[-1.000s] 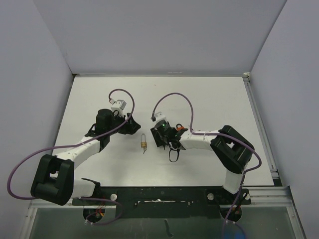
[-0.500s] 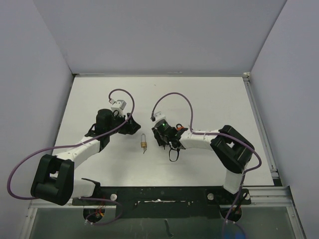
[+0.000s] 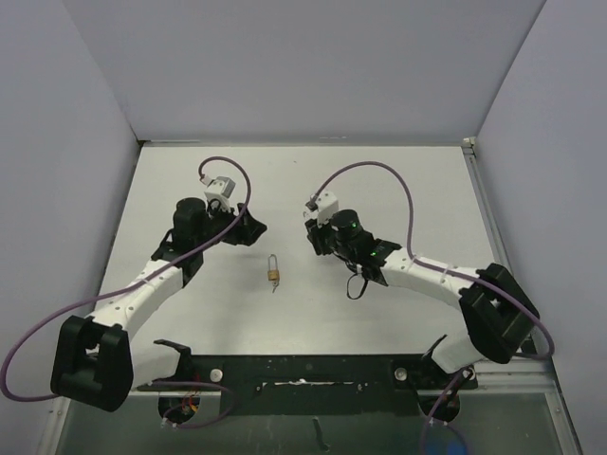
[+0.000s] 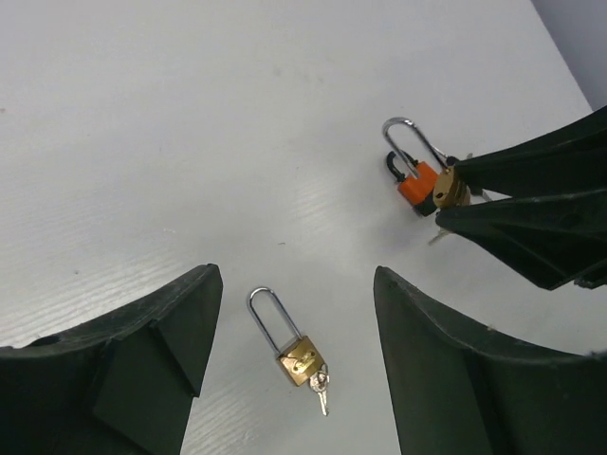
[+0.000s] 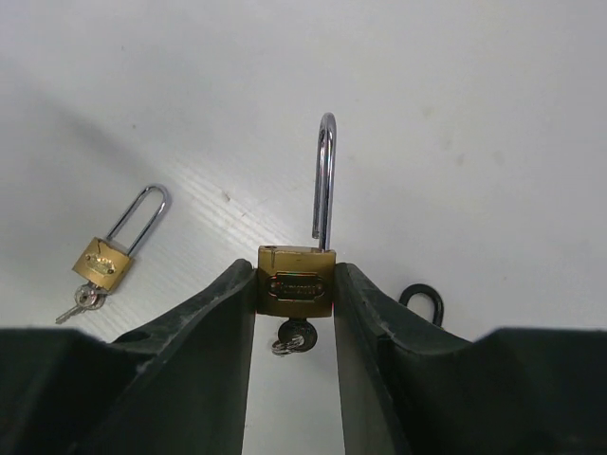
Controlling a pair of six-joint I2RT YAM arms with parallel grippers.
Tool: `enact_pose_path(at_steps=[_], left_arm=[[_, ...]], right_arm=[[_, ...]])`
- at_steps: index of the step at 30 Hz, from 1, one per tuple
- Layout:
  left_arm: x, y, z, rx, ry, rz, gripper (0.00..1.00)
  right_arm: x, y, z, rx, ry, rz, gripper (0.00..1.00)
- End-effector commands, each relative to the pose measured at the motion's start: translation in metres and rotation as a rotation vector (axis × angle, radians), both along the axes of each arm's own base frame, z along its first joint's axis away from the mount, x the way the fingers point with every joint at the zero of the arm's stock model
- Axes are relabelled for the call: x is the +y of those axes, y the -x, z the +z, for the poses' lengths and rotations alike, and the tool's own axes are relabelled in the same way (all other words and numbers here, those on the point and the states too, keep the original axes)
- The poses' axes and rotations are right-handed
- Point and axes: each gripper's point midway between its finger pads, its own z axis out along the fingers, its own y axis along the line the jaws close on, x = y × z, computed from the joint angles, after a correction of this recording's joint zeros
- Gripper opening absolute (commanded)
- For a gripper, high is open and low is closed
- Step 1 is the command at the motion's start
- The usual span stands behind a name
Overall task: Lock with the key
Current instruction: Pick up the lock from the center of the board.
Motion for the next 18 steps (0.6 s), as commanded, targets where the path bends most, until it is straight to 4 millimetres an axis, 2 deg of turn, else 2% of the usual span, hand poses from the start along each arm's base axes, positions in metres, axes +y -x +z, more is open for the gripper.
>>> enact_pose_path(at_steps=[1, 6, 10, 14, 18], left_arm=[[-0.003, -0.001, 0.06, -0.159, 0.044, -0.037, 0.64], [-0.019, 0.017, 0.094, -0.285, 0.113, -0.167, 0.64], [-0.037, 0.039, 0.12, -0.394, 0.176, -0.34, 0.64], [-0.053, 0.06, 0.138, -0.451, 0.229, -0.512, 0.64], [-0.066, 0.08, 0.145, -0.471, 0.274, -0.659, 0.63]], right_arm=[[-0.007, -0.012, 0.066, -0.186, -0.229, 0.074, 0.0], [-0.029, 0.006, 0.105, -0.311, -0.44, 0.168, 0.0], [-0.037, 0.026, 0.125, -0.347, -0.537, 0.29, 0.0], [-0.037, 0.052, 0.144, -0.371, -0.615, 0.431, 0.0], [-0.031, 0.075, 0.157, -0.36, -0.671, 0.554, 0.0]])
